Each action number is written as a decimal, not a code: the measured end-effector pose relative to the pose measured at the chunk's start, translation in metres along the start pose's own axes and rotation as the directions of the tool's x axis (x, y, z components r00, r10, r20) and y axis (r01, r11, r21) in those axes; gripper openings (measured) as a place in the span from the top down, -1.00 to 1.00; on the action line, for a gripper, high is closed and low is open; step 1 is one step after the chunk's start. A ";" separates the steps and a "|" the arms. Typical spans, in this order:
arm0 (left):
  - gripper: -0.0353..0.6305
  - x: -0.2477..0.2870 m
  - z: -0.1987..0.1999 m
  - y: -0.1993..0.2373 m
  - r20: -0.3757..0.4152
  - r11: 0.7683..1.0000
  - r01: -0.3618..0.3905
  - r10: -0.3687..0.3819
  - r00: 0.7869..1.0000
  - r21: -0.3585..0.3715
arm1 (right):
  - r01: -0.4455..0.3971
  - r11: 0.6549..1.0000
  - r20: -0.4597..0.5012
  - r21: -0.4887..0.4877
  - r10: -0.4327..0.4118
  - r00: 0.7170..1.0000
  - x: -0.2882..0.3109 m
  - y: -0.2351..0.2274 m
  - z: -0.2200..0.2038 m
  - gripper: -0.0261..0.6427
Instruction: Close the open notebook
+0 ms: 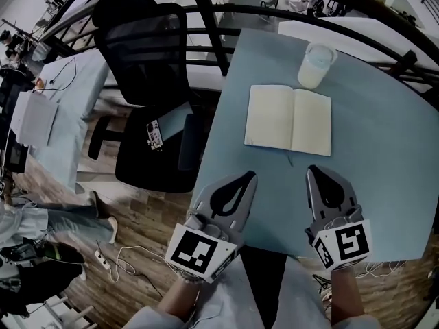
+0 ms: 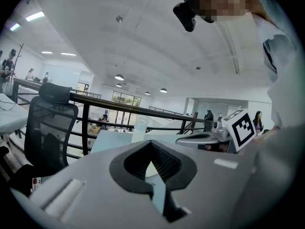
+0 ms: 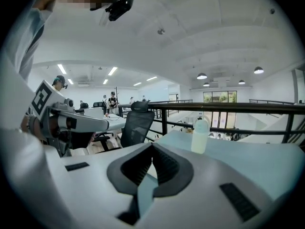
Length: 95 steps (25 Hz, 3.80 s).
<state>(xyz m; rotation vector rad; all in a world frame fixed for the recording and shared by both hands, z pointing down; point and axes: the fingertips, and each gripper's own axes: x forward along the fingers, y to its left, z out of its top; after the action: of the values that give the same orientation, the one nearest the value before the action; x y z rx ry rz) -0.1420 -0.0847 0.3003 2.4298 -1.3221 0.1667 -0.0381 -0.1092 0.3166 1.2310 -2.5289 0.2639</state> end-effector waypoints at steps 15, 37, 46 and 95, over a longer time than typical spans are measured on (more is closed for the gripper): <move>0.88 0.038 -0.030 0.027 -0.064 0.995 -0.099 0.098 0.993 -0.008 | -0.078 0.985 -0.143 -0.152 0.056 0.988 0.067 -0.035 -0.066 0.92; 0.88 0.055 -0.054 0.038 -0.116 0.984 -0.176 0.171 0.979 -0.037 | -0.391 0.648 -0.427 -0.653 0.111 0.897 0.136 -0.017 -0.155 0.57; 0.88 0.060 -0.062 0.041 -0.117 0.980 -0.191 0.184 0.976 -0.052 | -0.456 0.533 -0.488 -0.713 0.091 0.868 0.150 -0.019 -0.180 0.55; 0.36 0.157 -0.171 0.086 -0.056 0.508 -0.115 0.130 0.990 -0.853 | -0.373 0.733 -0.382 -0.569 0.165 0.909 0.142 -0.026 -0.172 0.76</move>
<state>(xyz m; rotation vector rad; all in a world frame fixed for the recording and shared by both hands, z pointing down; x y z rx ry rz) -0.1146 -0.1864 0.5242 1.4650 -1.1676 -0.4041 -0.0658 -0.1776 0.5288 0.4992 -2.2162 -0.3054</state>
